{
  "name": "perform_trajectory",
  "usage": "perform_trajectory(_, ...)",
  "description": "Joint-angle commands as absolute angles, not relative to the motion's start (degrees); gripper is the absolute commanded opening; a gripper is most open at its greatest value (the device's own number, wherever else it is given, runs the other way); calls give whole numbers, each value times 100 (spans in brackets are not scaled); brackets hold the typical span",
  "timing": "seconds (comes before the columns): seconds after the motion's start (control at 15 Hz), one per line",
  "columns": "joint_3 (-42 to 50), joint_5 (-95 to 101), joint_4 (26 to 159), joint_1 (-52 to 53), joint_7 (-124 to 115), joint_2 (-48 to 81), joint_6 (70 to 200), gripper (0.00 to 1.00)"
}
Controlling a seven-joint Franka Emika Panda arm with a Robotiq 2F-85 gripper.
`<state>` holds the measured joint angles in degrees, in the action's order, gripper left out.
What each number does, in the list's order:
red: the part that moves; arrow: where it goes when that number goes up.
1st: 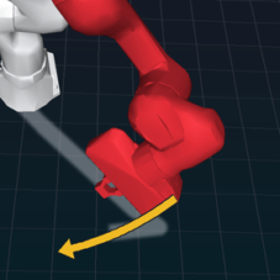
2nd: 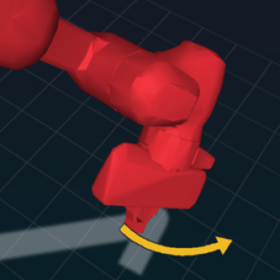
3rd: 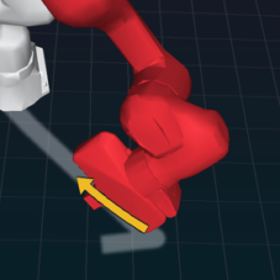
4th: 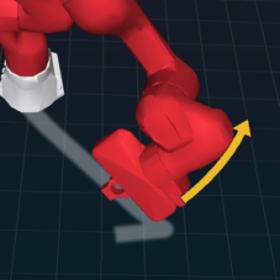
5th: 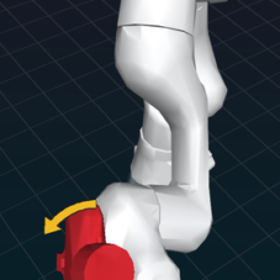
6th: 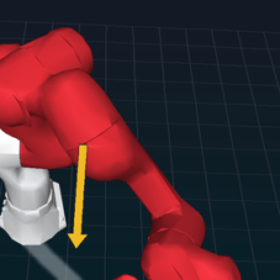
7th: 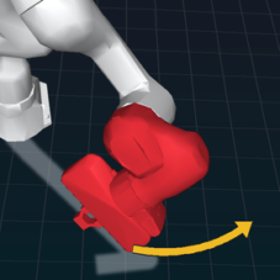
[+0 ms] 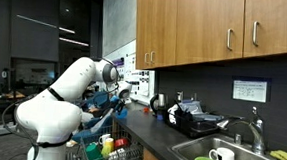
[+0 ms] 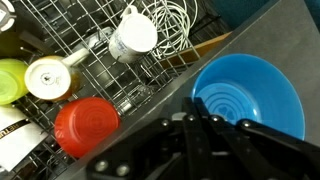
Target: Put the blue bowl on the counter.
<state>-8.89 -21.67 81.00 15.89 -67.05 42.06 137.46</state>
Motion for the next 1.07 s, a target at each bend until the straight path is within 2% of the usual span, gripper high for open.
perform_trajectory(0.0,-911,-2281,8092,1483,-6723,4169,13758,1)
perform_trajectory(0.07,-917,-2289,8094,1465,-6716,4166,13765,17)
perform_trajectory(0.13,-920,-2293,8093,1452,-6718,4166,13760,29)
perform_trajectory(0.33,-964,-2341,8095,1413,-6681,4179,13786,45)
perform_trajectory(0.8,-702,-1711,8293,1891,-6920,3954,13632,94)
perform_trajectory(0.87,-684,-1598,8364,1979,-6954,3886,13568,98)
perform_trajectory(1.0,-689,-1382,8626,2152,-6958,3665,13572,100)
